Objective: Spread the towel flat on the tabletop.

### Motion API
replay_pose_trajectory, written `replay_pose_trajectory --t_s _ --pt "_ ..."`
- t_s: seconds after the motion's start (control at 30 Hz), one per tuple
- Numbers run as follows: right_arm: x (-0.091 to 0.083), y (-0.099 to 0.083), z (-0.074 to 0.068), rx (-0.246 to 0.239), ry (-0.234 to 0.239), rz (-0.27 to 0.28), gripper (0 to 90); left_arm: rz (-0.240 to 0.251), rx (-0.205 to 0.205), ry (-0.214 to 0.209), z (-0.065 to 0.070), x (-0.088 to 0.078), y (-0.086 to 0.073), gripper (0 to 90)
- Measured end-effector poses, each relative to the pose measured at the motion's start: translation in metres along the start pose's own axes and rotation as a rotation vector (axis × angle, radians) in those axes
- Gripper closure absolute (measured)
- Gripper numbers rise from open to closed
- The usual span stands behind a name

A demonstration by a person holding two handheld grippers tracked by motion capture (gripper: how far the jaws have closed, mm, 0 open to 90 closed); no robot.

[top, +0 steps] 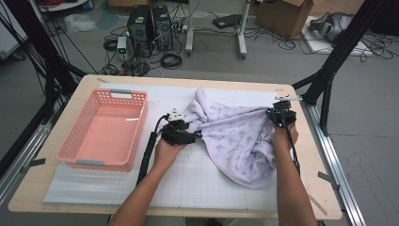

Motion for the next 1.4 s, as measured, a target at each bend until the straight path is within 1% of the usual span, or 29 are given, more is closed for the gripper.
replay_pose_trajectory --t_s 0.03,0.1,0.13,0.17,0.23,0.33,0.37,0.4,0.5,0.57,0.6,0.63,0.67,0.73,0.77,0.8,0.87,0.9,0.93,0.97,1.0,1.03,1.07,1.1,1.13,1.17,1.23,1.33,1.4 --pt "-0.002 -0.001 -0.001 0.003 0.016 -0.003 73.8 -0.012 0.004 -0.013 0.004 0.002 -0.002 35.7" --pt "-0.009 -0.002 -0.002 0.029 0.062 0.01 65.3 -0.029 0.014 -0.032 0.012 0.005 -0.005 35.4" --pt "-0.014 -0.002 -0.001 0.048 0.083 0.028 63.0 -0.037 0.021 -0.041 0.016 0.006 -0.006 35.0" --pt "-0.02 -0.002 -0.001 0.061 0.102 0.044 62.4 -0.028 0.021 -0.049 0.021 0.006 -0.007 35.0" --pt "-0.034 -0.003 0.001 0.063 0.117 0.072 61.6 -0.024 0.025 -0.067 0.03 0.007 -0.011 35.0" --pt "-0.055 -0.007 0.004 0.065 0.141 0.103 61.0 -0.052 0.04 -0.101 0.043 0.01 -0.019 35.7" --pt "-0.062 -0.009 0.005 0.058 0.146 0.108 60.3 -0.062 0.041 -0.108 0.048 0.012 -0.021 35.7" --pt "-0.068 -0.011 0.005 0.058 0.159 0.095 58.9 -0.075 0.042 -0.122 0.054 0.013 -0.023 35.6" --pt "-0.092 -0.016 0.001 0.033 0.176 0.147 59.7 -0.106 0.066 -0.148 0.072 0.018 -0.029 35.4" --pt "-0.105 -0.022 -0.002 0.021 0.204 0.157 59.6 -0.128 0.094 -0.165 0.086 0.023 -0.033 35.4" --pt "-0.11 -0.026 -0.004 0.02 0.211 0.168 59.6 -0.133 0.105 -0.171 0.092 0.026 -0.035 35.5" --pt "-0.115 -0.03 -0.005 0.032 0.223 0.184 59.6 -0.134 0.11 -0.173 0.098 0.029 -0.036 35.5" --pt "-0.119 -0.035 -0.007 0.048 0.234 0.191 59.6 -0.129 0.106 -0.171 0.103 0.032 -0.036 34.4" --pt "-0.123 -0.045 -0.011 0.034 0.235 0.188 59.6 -0.127 0.1 -0.186 0.112 0.034 -0.036 34.4" --pt "-0.124 -0.049 -0.012 0.032 0.235 0.186 59.6 -0.131 0.118 -0.184 0.116 0.036 -0.037 35.0" --pt "-0.125 -0.054 -0.013 0.024 0.236 0.18 59.5 -0.132 0.149 -0.168 0.12 0.038 -0.038 34.6" --pt "-0.126 -0.061 -0.014 0.03 0.237 0.178 58.6 -0.136 0.25 -0.11 0.125 0.041 -0.04 36.1" --pt "-0.126 -0.064 -0.015 0.038 0.239 0.182 58.0 -0.137 0.308 -0.084 0.126 0.041 -0.04 41.6" --pt "-0.126 -0.067 -0.015 0.048 0.244 0.18 57.9 -0.135 0.32 -0.104 0.128 0.04 -0.041 49.2" --pt "-0.126 -0.07 -0.016 0.056 0.245 0.181 57.8 -0.138 0.341 -0.101 0.128 0.039 -0.04 61.3" --pt "-0.126 -0.073 -0.017 0.057 0.246 0.183 57.8 -0.136 0.375 -0.098 0.126 0.038 -0.039 77.6" --pt "-0.126 -0.075 -0.017 0.057 0.247 0.181 57.8 -0.14 0.348 -0.112 0.124 0.036 -0.039 81.9" --pt "-0.125 -0.077 -0.017 0.06 0.25 0.178 57.7 -0.146 0.325 -0.116 0.119 0.034 -0.038 83.2" --pt "-0.126 -0.078 -0.017 0.064 0.247 0.176 57.7 -0.149 0.318 -0.104 0.114 0.031 -0.037 83.8" --pt "-0.128 -0.078 -0.016 0.068 0.244 0.182 57.6 -0.14 0.294 -0.088 0.107 0.028 -0.037 84.0" --pt "-0.129 -0.078 -0.015 0.075 0.245 0.188 57.5 -0.139 0.279 -0.077 0.098 0.023 -0.036 84.2" --pt "-0.132 -0.078 -0.013 0.082 0.242 0.196 57.6 -0.135 0.238 -0.035 0.074 0.01 -0.036 84.2" --pt "-0.135 -0.08 -0.011 0.088 0.237 0.196 57.5 -0.103 0.153 0.037 0.035 -0.015 -0.036 84.2" --pt "-0.136 -0.08 -0.01 0.087 0.232 0.198 57.5 -0.077 0.112 0.092 0.013 -0.03 -0.034 84.2"
Point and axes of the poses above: each handheld gripper's, and its own axes: x roughly forward along the jaws, y roughly out of its top, z roughly to its right, the point moved 7 cm from there along x, roughly forward along the jaws, and after that the axes turned 4 degrees about z, right-handed, at the moved point
